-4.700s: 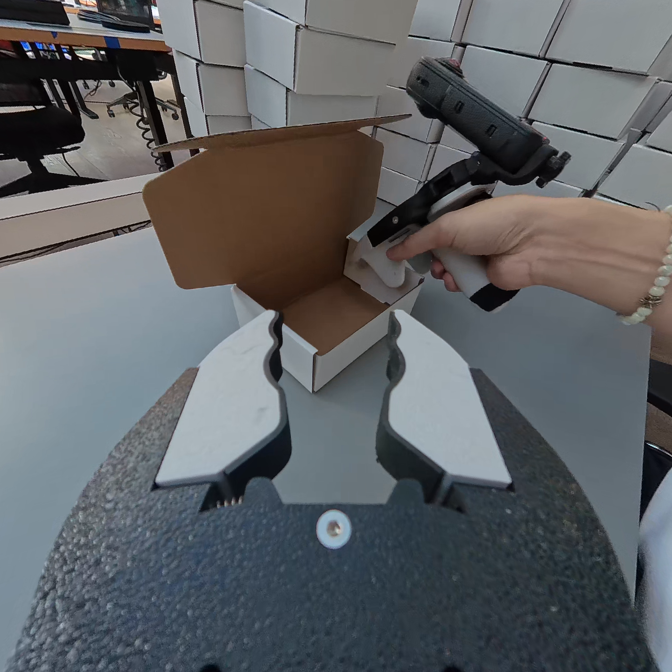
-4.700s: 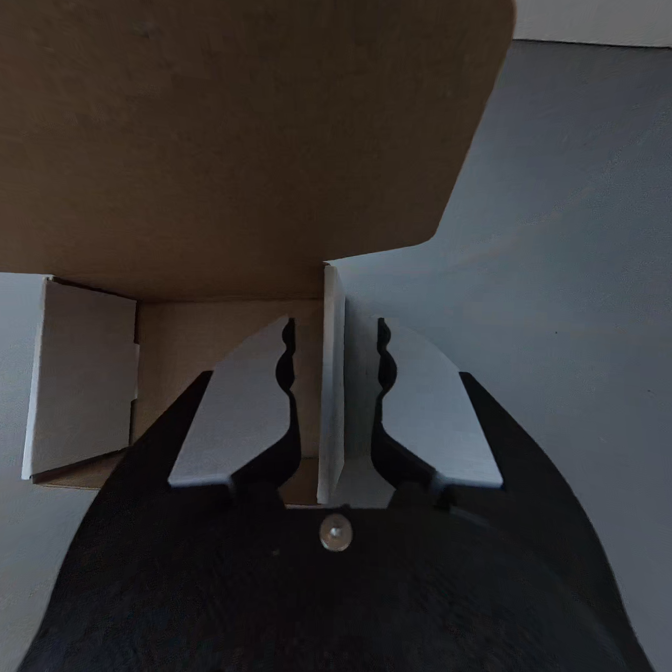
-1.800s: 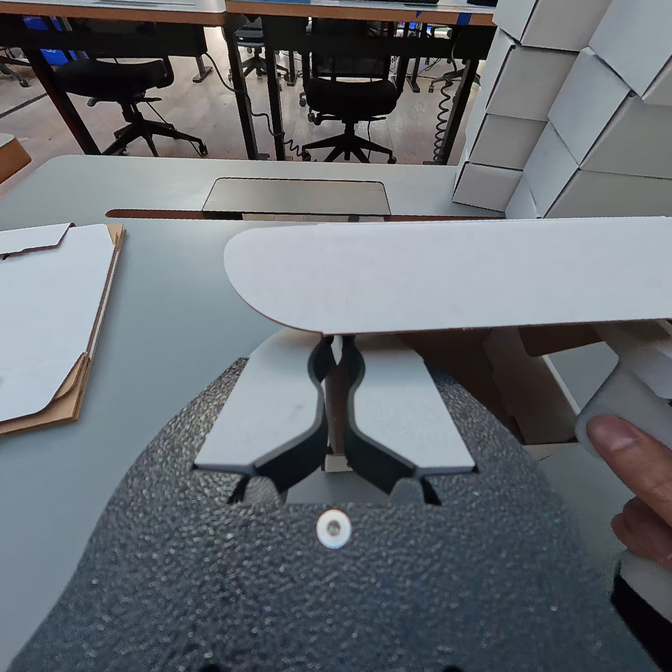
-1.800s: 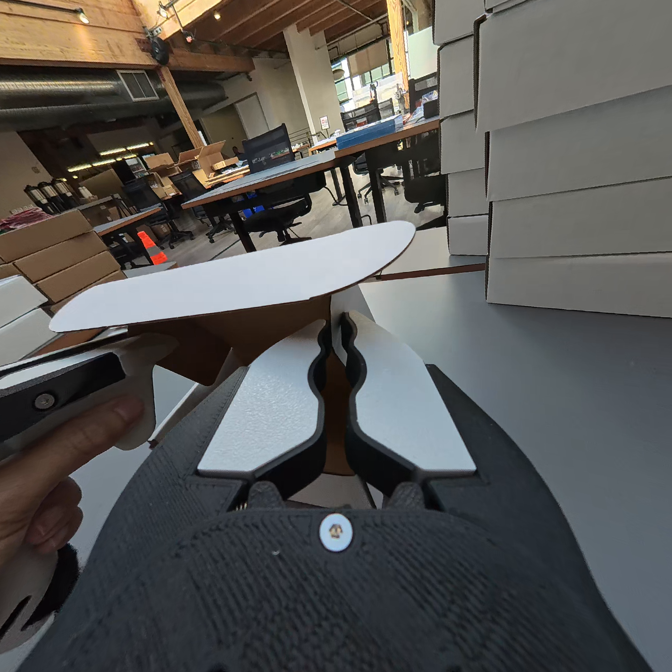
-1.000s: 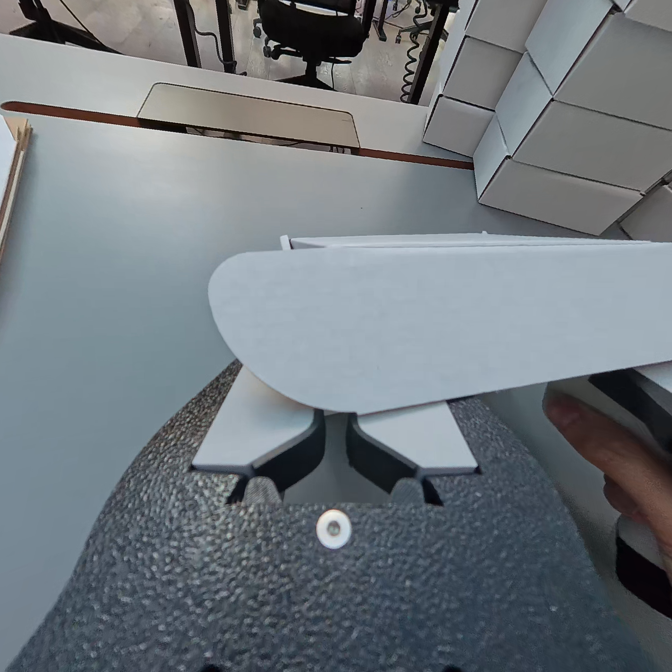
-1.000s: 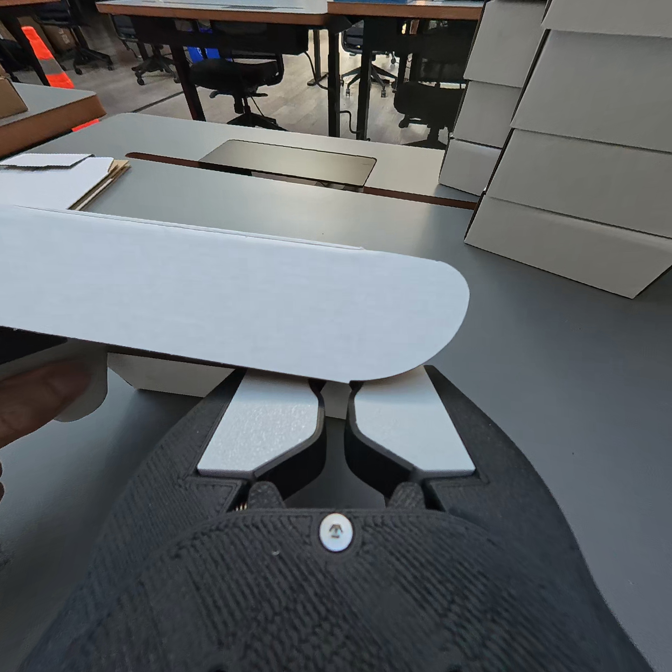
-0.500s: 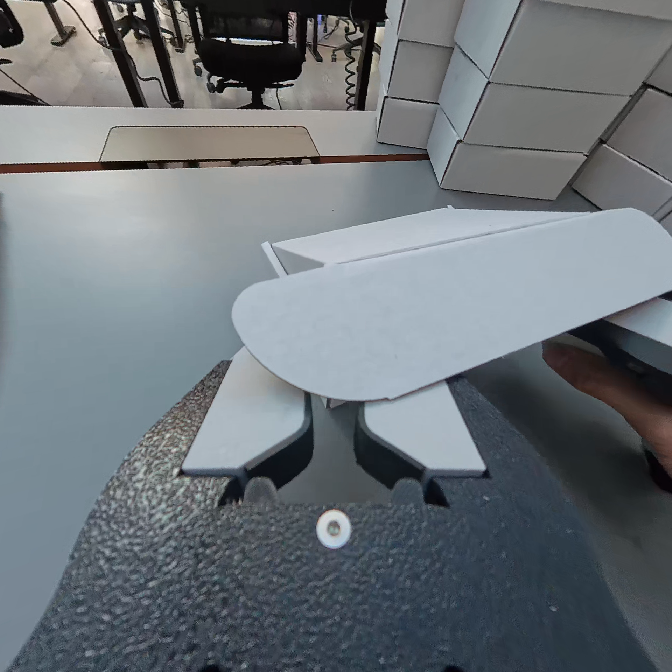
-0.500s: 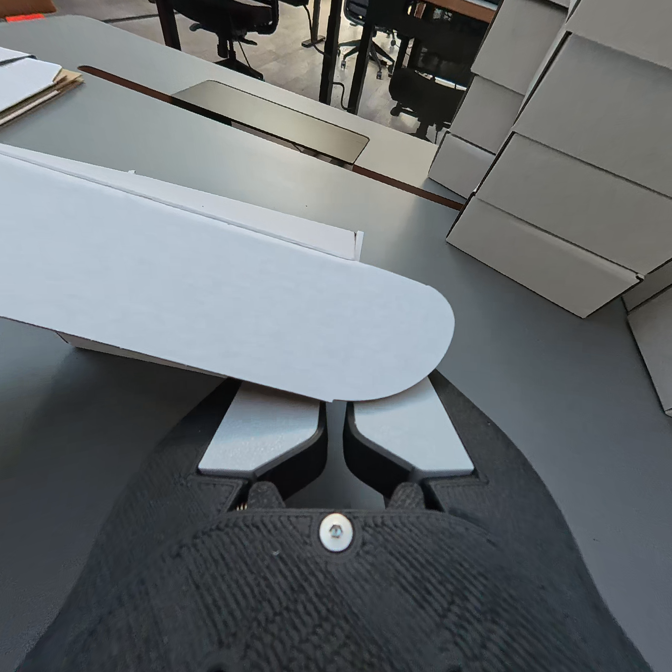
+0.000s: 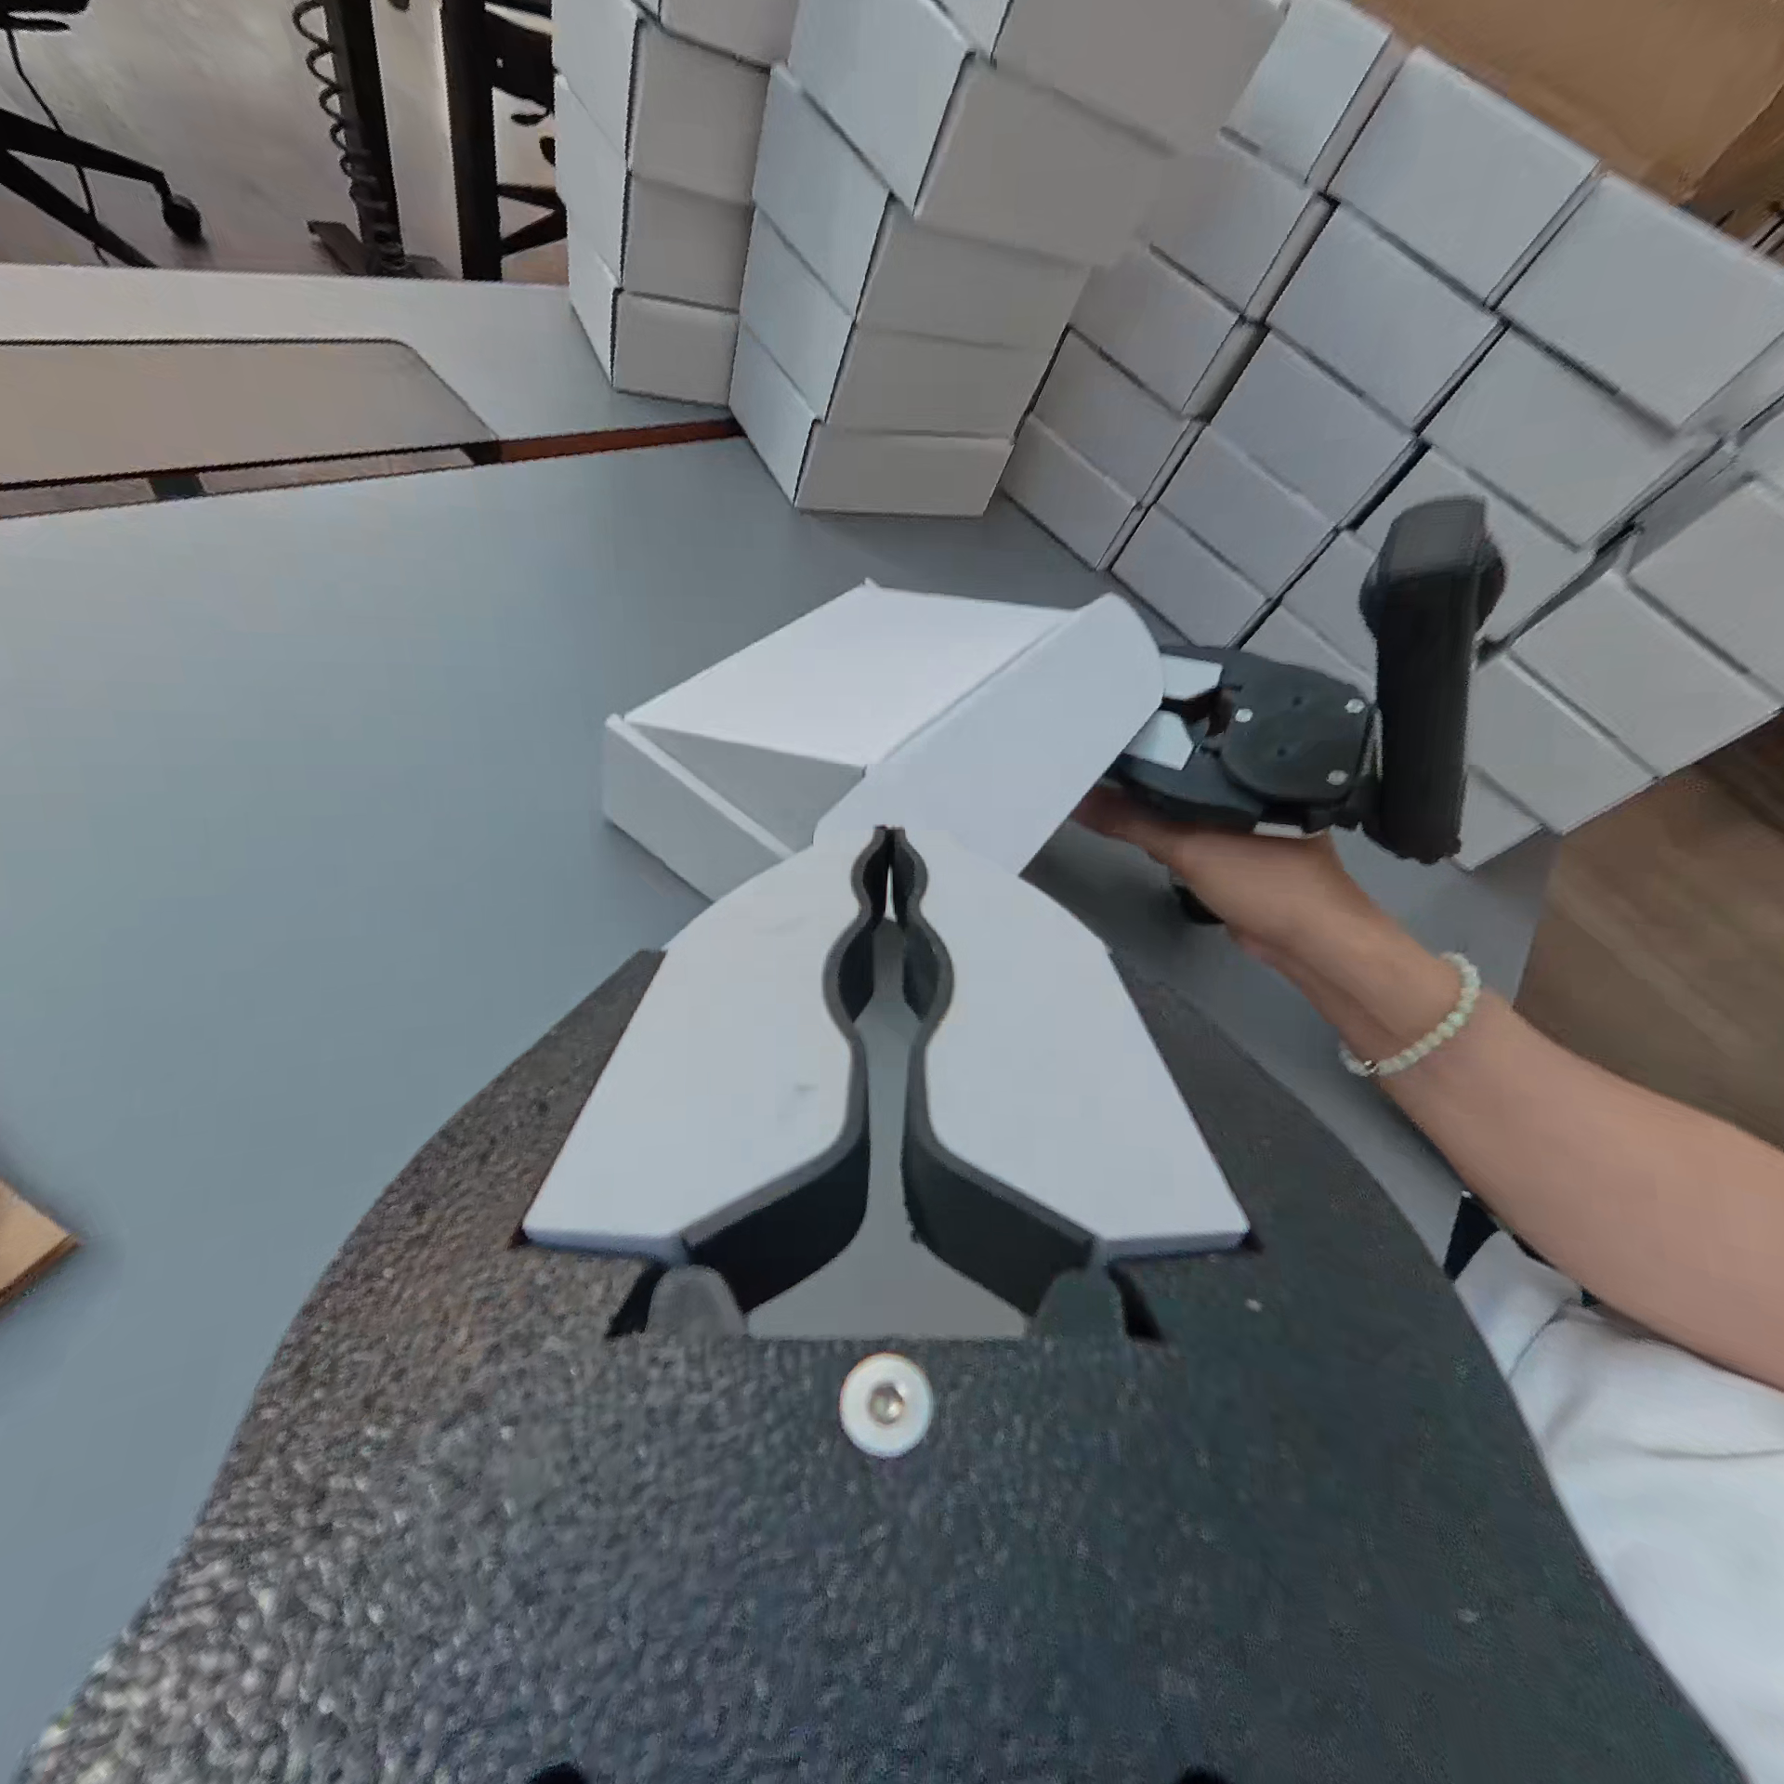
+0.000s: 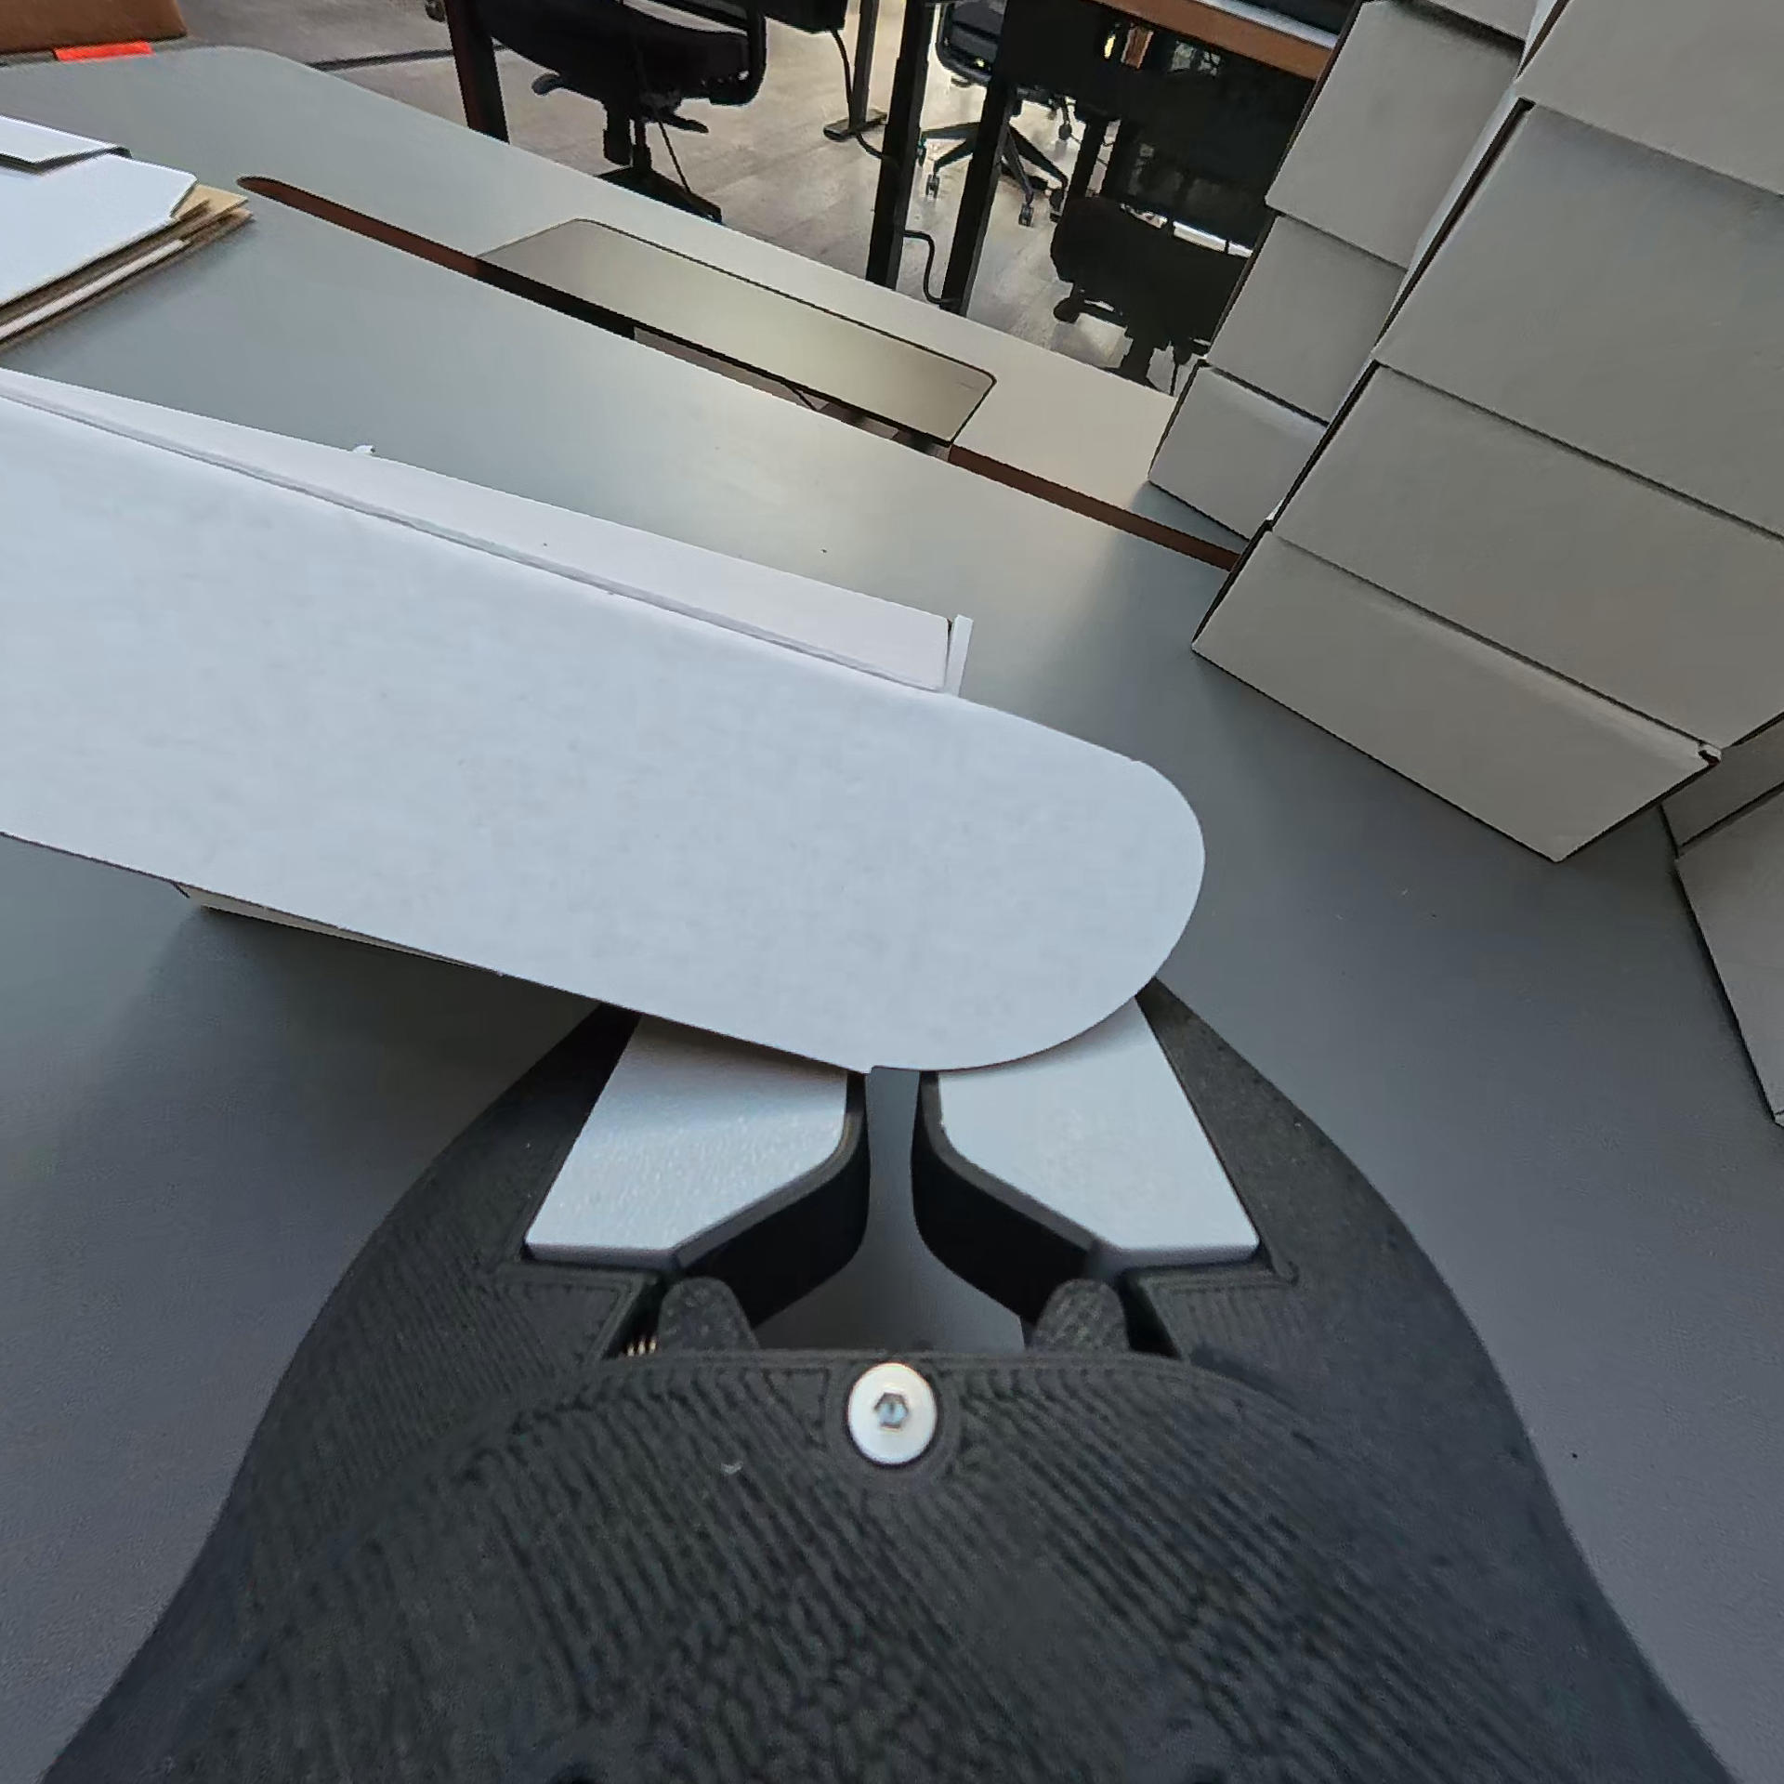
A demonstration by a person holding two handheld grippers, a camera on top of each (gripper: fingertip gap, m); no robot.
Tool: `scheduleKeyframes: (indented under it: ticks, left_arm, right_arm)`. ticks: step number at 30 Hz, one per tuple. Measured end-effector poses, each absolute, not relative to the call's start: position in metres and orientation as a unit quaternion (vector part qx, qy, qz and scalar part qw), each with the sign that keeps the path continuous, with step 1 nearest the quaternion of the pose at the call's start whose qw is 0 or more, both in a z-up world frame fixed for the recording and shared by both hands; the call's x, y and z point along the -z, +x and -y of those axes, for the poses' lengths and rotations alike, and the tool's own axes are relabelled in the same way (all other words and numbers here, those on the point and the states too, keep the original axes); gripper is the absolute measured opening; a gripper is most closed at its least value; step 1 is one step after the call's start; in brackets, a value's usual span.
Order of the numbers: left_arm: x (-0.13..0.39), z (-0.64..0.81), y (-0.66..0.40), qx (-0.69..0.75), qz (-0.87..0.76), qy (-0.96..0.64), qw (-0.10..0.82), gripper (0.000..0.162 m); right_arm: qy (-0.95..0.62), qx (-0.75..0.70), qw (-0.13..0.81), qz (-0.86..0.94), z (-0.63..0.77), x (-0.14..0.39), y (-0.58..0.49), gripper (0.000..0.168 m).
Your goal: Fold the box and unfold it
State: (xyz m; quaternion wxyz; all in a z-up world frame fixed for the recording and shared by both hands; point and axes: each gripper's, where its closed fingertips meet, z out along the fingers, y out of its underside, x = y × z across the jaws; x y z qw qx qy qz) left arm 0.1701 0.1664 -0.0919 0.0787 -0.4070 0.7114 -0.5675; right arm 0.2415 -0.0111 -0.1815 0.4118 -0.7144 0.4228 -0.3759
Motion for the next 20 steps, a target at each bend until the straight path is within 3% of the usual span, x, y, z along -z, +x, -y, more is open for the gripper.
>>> scheduleKeyframes:
  ticks: [1,4,11,15,20]
  left_arm:
    - [0.082,-0.164,0.178,0.582,-0.704,-0.402,0.065,0.000]
    - [0.080,-0.150,0.208,0.587,-0.705,-0.399,0.011,0.000]
    - [0.137,-0.125,0.252,0.523,-0.701,-0.452,-0.172,0.000]
    - [0.161,-0.117,0.249,0.498,-0.729,-0.443,-0.158,0.000]
    - [0.173,-0.115,0.244,0.489,-0.747,-0.437,-0.111,0.000]
  right_arm:
    - [-0.715,0.376,0.412,-0.422,0.011,0.181,0.242,0.003]
    - [-0.716,0.375,0.413,-0.420,0.011,0.181,0.242,0.003]
    - [-0.720,0.376,0.414,-0.411,0.011,0.182,0.241,0.003]
    - [-0.730,0.373,0.420,-0.389,0.009,0.181,0.239,0.005]
    - [-0.751,0.329,0.454,-0.348,0.006,0.180,0.210,0.025]
